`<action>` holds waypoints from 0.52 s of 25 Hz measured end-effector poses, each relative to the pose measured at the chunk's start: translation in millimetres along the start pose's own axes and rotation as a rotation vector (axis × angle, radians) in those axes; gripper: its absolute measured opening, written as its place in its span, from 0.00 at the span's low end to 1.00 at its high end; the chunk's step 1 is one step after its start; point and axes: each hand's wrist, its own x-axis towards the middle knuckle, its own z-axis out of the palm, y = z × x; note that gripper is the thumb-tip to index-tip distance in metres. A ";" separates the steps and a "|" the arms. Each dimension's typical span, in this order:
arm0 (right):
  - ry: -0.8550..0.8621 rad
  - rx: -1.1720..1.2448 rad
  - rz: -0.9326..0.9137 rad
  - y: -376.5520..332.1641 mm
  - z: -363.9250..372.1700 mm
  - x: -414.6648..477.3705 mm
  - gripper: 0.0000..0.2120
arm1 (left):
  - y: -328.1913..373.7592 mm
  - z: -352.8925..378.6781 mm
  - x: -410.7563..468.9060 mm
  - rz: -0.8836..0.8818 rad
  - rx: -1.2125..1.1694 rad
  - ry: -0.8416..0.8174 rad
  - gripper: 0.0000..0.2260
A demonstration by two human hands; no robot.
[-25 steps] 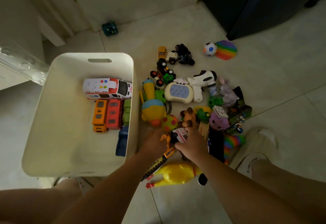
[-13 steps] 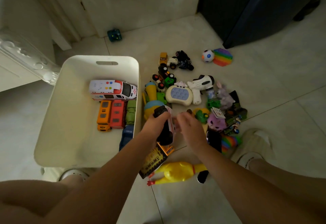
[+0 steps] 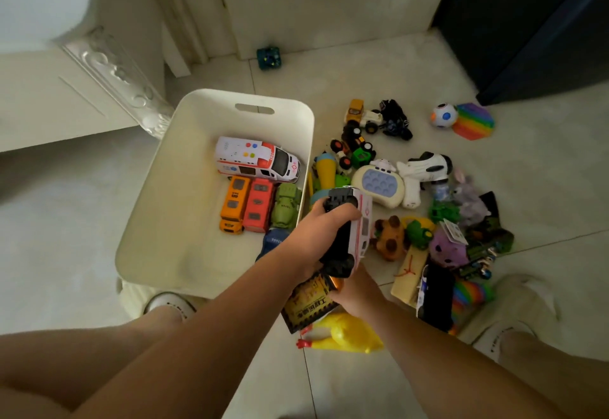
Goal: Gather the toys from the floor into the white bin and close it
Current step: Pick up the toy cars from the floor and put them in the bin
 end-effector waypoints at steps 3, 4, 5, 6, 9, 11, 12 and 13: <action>-0.013 0.067 0.040 0.1 -12.0 -1.9 0.34 | 12.5 -5.6 -15.5 -0.016 -0.143 -0.105 0.18; -0.048 0.076 0.033 -0.8 -21.3 -4.2 0.35 | 16.9 -8.8 -21.3 -0.014 -0.172 -0.124 0.16; -0.065 0.100 0.008 -0.7 -32.3 -7.2 0.38 | 20.9 -11.6 -25.2 -0.007 -0.195 -0.140 0.13; -0.059 0.140 -0.004 0.3 -44.6 -11.1 0.42 | 25.0 -14.3 -29.5 0.005 -0.221 -0.156 0.12; 0.054 0.336 -0.023 1.0 -88.0 -28.4 0.39 | 36.5 -23.6 -38.1 0.083 -0.291 -0.180 0.12; 0.155 0.490 -0.021 -2.0 -116.5 -38.9 0.37 | 43.3 -31.8 -44.2 0.168 -0.328 -0.193 0.15; 0.219 0.571 -0.022 -6.6 -128.4 -43.2 0.36 | 47.6 -36.4 -48.8 0.212 -0.352 -0.194 0.18; 0.294 0.633 -0.031 -14.1 -138.7 -47.6 0.36 | 51.8 -42.4 -53.2 0.252 -0.376 -0.193 0.21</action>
